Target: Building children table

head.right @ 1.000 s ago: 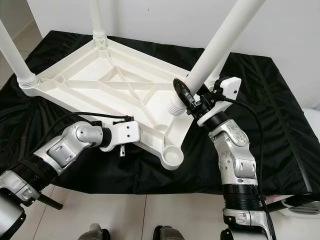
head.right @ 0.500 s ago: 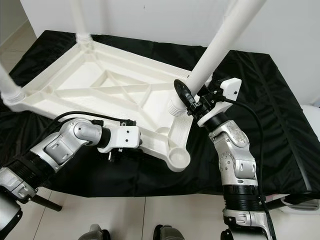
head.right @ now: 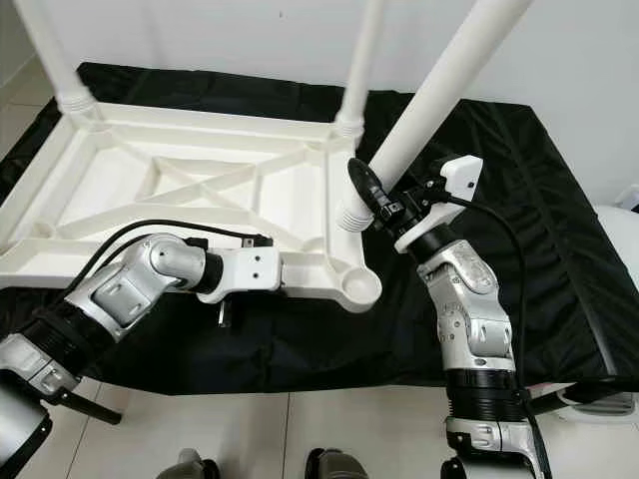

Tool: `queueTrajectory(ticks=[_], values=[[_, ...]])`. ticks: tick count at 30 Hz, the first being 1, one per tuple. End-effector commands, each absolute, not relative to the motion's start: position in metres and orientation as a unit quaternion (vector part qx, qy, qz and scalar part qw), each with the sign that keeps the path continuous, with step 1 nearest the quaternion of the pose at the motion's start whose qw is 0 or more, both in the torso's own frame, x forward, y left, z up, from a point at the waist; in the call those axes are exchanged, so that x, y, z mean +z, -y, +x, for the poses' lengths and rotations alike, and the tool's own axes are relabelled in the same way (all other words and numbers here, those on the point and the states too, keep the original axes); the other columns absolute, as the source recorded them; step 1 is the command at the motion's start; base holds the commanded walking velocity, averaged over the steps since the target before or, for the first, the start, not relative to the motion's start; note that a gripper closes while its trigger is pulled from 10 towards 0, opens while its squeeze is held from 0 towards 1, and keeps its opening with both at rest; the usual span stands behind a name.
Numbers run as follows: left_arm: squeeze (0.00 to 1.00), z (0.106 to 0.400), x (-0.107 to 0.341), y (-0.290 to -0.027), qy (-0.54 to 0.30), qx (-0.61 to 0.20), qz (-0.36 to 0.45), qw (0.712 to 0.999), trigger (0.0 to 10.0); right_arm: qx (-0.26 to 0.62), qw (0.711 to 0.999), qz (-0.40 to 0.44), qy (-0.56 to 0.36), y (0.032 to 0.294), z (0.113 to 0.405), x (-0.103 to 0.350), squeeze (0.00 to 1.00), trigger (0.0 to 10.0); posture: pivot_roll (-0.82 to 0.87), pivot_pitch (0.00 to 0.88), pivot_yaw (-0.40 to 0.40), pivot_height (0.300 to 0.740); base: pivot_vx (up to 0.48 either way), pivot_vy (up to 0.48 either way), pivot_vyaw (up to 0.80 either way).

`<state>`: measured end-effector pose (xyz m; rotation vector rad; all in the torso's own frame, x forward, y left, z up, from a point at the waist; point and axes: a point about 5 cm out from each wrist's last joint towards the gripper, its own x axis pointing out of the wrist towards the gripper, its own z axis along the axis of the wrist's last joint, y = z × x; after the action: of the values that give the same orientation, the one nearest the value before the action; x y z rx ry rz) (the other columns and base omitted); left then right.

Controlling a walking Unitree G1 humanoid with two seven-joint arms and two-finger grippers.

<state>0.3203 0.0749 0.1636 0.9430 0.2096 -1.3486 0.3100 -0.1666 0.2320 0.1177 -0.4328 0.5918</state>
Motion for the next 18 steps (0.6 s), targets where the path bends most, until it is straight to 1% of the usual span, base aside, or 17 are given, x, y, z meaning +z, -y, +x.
queueTrajectory(ticks=[1, 7, 13, 17, 18], values=[[0.0, 0.332, 0.163, -0.09, -0.107, -0.536, 0.431, 0.718, 0.0, 0.281, 0.932, 0.051, 0.221, 0.172, 0.31, 0.236, 0.0, 10.0, 0.01, 0.113, -0.032, 0.74, 0.0, 0.0, 0.0], [0.0, 0.334, 0.165, -0.094, -0.108, -0.527, 0.433, 0.723, 0.0, 0.281, 0.932, 0.05, 0.222, 0.172, 0.311, 0.237, 0.0, 10.0, 0.01, 0.114, -0.036, 0.74, 0.0, 0.0, 0.0], [0.0, 0.329, 0.168, -0.093, -0.102, -0.537, 0.435, 0.716, 0.0, 0.284, 0.932, 0.052, 0.22, 0.172, 0.311, 0.237, 0.0, 10.0, 0.01, 0.114, -0.038, 0.74, 0.0, 0.0, 0.0], [0.0, 0.32, 0.171, -0.087, -0.097, -0.564, 0.413, 0.709, 0.0, 0.285, 0.932, 0.052, 0.219, 0.172, 0.312, 0.236, 0.0, 10.0, 0.01, 0.112, -0.038, 0.74, 0.0, 0.0, 0.0], [0.0, 0.317, 0.173, -0.085, -0.093, -0.576, 0.397, 0.708, 10.0, 0.285, 0.932, 0.052, 0.219, 0.171, 0.312, 0.236, 0.0, 10.0, 0.01, 0.11, -0.038, 0.74, 0.0, 0.0, 0.0]])
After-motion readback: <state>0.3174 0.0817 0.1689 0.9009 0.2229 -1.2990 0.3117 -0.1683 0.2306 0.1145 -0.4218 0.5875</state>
